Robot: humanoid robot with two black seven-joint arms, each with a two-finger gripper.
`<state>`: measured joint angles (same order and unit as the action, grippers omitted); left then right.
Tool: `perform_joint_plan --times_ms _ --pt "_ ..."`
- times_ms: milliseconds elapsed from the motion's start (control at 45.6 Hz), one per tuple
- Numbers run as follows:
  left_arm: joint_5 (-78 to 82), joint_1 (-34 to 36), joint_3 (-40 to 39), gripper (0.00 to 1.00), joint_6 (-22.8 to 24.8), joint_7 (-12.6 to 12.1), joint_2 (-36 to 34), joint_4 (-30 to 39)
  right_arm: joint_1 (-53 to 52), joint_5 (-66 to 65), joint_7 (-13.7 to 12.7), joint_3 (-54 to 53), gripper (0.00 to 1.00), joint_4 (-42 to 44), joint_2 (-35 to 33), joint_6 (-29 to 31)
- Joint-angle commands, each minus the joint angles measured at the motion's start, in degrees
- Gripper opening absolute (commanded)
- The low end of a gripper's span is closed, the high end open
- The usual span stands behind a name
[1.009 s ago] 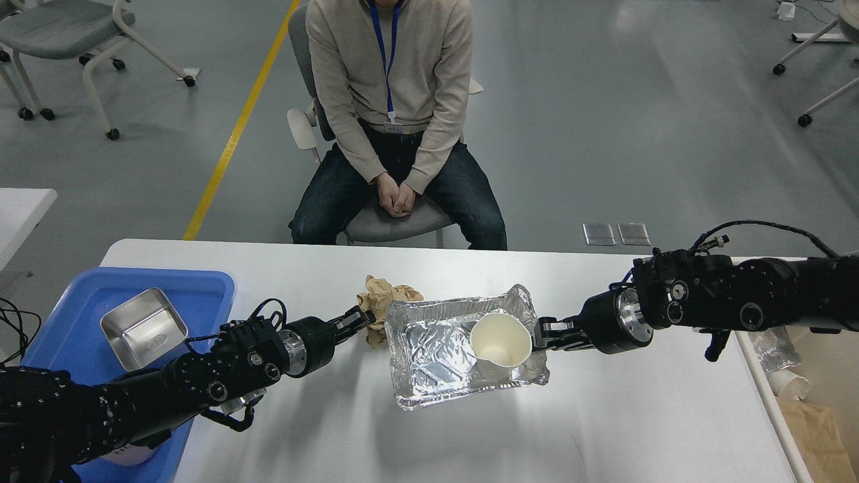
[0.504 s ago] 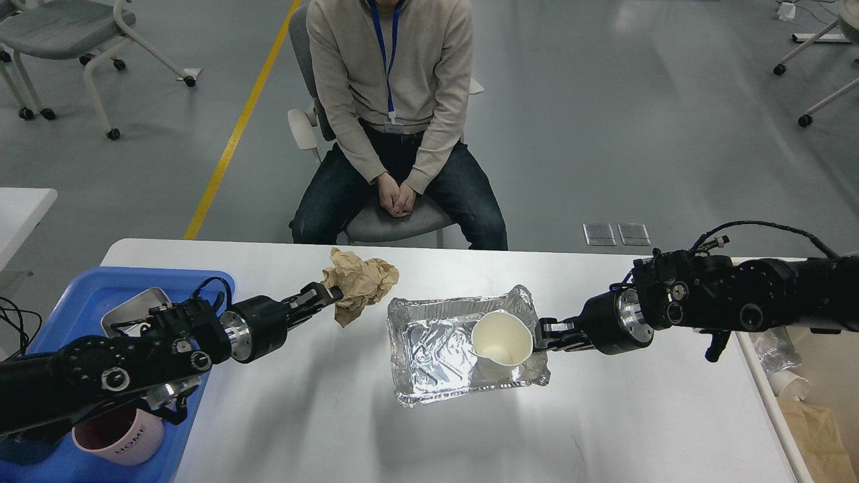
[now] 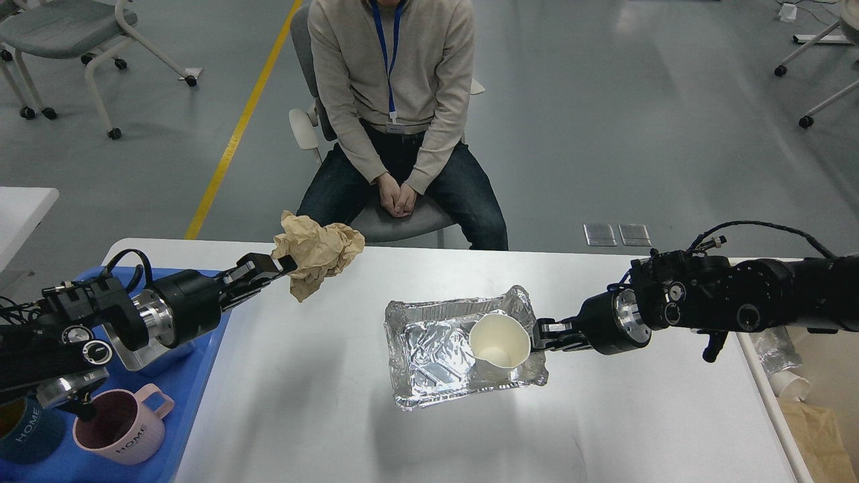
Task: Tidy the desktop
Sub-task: 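Lift the crumpled brown paper with the left gripper, then drop the brown paper into the foil tray beside the cup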
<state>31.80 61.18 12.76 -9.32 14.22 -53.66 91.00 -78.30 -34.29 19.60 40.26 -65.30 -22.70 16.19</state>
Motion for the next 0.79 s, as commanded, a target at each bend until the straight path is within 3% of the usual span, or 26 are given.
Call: perform_joint_plan --times_ms 0,307,767 --pt "0.0 2.2 0.9 0.00 0.1 -0.3 -3.0 5.0 0.0 0.0 0.0 0.2 0.00 0.0 -0.2 0.0" --pt "0.2 4.9 2.1 0.00 1.1 0.0 -4.4 5.6 0.0 -0.1 0.1 0.2 0.00 0.2 -0.1 0.0" --pt "-0.1 7.1 2.6 0.02 1.6 0.6 9.7 4.8 0.0 0.0 0.1 0.2 0.00 0.3 -0.3 0.0"
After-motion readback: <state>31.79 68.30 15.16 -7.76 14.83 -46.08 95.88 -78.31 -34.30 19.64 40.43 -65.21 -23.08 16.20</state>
